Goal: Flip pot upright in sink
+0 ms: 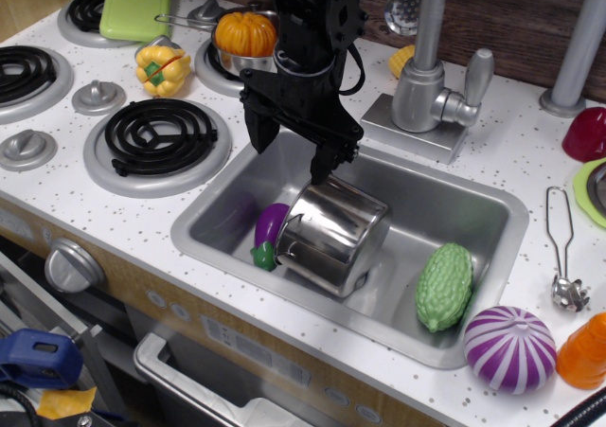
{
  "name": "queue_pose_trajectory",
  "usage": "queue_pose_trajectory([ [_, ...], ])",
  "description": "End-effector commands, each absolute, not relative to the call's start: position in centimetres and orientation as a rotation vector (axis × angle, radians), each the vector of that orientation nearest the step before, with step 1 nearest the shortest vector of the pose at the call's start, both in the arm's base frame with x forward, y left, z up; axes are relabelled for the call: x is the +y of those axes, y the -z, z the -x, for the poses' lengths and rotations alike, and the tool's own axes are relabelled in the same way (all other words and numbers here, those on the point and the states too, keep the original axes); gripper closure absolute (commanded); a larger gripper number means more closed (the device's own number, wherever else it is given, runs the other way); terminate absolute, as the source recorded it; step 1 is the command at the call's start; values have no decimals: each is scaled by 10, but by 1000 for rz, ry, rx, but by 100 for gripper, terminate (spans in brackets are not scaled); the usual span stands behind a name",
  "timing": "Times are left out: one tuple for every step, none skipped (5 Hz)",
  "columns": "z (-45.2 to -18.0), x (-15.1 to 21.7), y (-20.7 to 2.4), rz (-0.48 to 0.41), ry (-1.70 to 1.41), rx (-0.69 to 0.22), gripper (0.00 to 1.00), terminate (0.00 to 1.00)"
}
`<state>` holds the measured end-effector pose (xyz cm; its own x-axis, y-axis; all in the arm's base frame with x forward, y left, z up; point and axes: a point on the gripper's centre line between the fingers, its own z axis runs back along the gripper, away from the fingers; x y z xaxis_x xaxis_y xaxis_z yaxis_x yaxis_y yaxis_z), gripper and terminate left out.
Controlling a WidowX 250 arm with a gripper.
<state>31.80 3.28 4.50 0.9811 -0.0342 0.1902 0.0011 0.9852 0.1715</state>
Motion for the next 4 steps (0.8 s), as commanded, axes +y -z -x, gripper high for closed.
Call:
queue_pose_trajectory([
  [-318, 33, -45, -172, 18, -194, 0, 0],
  [-319, 33, -49, -68, -39, -156, 0, 0],
  [-320, 31, -55, -33, -64, -147, 0, 0],
  [-320, 31, -53, 25, -100, -153, 0, 0],
])
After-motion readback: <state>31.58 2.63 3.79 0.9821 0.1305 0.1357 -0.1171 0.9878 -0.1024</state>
